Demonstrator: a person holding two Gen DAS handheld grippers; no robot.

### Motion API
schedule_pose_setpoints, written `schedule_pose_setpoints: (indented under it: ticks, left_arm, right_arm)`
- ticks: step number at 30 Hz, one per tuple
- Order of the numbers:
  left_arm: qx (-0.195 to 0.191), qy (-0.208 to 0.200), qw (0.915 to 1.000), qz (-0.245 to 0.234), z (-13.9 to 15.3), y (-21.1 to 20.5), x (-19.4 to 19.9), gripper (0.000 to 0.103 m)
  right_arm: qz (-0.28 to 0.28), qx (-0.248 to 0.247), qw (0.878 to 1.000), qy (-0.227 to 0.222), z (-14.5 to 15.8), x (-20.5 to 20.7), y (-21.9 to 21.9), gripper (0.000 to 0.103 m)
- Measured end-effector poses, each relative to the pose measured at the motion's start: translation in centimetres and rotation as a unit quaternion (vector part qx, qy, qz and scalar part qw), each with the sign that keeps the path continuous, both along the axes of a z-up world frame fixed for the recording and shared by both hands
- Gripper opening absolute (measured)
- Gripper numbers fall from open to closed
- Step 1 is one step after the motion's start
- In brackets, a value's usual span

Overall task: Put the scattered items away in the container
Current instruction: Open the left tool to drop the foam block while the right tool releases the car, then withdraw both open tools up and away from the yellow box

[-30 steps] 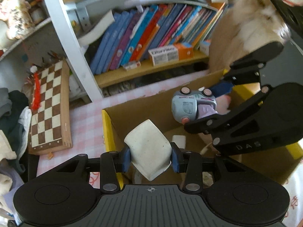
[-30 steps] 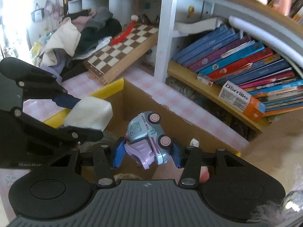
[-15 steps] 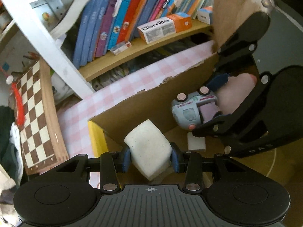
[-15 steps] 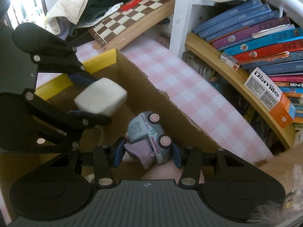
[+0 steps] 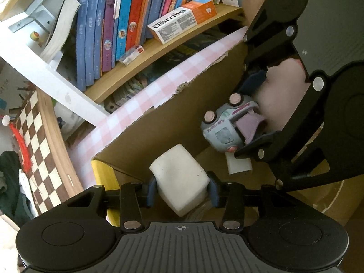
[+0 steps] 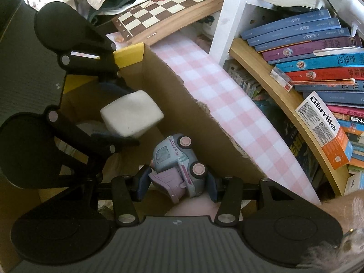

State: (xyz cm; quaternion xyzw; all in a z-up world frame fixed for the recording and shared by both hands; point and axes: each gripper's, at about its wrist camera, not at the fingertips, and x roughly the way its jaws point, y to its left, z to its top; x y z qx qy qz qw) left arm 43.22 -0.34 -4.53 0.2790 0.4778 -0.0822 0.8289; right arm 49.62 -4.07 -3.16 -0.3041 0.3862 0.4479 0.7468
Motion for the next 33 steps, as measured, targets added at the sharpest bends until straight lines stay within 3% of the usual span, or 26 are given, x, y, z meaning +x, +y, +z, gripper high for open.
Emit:
schedule_pose_setpoints:
  ticks: [2, 8, 14, 19, 29, 33]
  left_arm:
    - [0.001, 0.003, 1.0000, -0.002, 0.0, -0.1, -0.1, 0.048]
    - [0.000, -0.007, 0.9999, -0.011, 0.5, -0.1, -0.9, 0.069]
    - [-0.007, -0.038, 0.9992, -0.013, 2.4, 0.0, -2.4, 0.070]
    - [-0.027, -0.086, 0.9959, -0.004, 4.7, 0.4, -5.0, 0.071]
    - [-0.082, -0.168, 0.9823, 0.015, 8.7, 1.6, -11.2, 0.072]
    - [-0.108, -0.194, 0.9746, 0.026, 9.8, 2.2, -14.2, 0.077]
  right_arm:
    - [0.000, 0.003, 1.000, 0.003, 0.1, 0.0, 0.0, 0.049]
    - [-0.019, 0.024, 0.999, 0.013, 0.8, 0.1, -0.6, 0.063]
    - [-0.033, 0.056, 0.998, 0.000, 2.9, -0.9, -1.6, 0.065]
    - [-0.050, 0.092, 0.994, -0.012, 5.3, -2.7, -3.1, 0.066]
    - [-0.091, 0.167, 0.981, -0.047, 10.2, -7.8, -6.4, 0.070]
    - [-0.106, 0.183, 0.975, -0.066, 11.8, -10.4, -7.6, 0.072]
